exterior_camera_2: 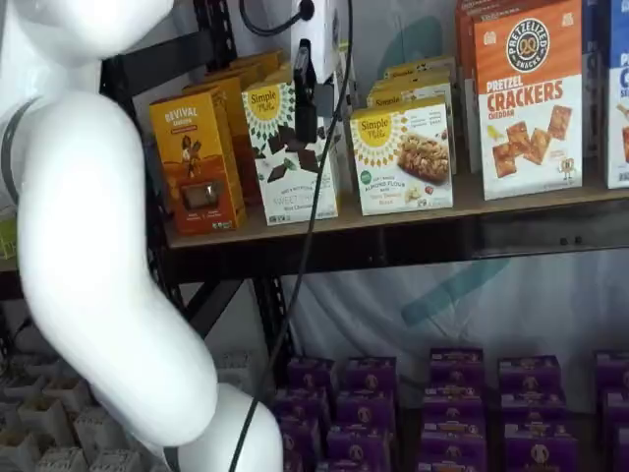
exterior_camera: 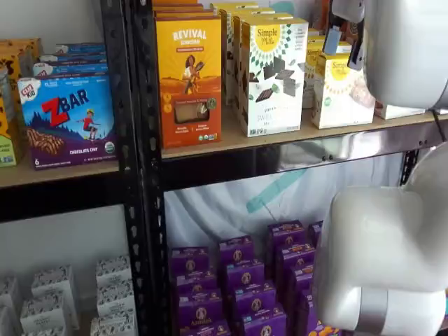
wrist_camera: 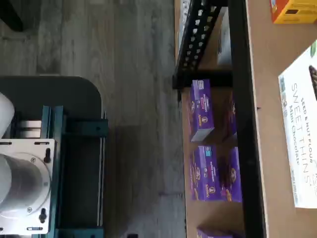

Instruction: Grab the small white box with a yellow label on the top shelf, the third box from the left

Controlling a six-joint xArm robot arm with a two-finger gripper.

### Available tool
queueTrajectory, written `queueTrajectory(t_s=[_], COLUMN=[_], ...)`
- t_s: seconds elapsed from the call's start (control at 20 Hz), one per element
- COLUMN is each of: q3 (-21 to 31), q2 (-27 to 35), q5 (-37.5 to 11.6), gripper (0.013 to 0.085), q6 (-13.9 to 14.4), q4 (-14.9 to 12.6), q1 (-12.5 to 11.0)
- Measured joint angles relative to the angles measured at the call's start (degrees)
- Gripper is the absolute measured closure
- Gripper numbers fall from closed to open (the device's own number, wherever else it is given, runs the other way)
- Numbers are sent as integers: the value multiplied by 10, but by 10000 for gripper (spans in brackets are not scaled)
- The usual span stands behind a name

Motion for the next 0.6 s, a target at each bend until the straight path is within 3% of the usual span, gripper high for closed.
queueTrajectory(t_s=[0.1, 0.35, 0.6], q3=[-12, -14, -8], q2=[6, 1, -10], q5=[19, 27, 20], gripper=[130, 130, 130], q6=[2, 2, -2], q4=[-14, -9, 29], q1=[7, 2, -20])
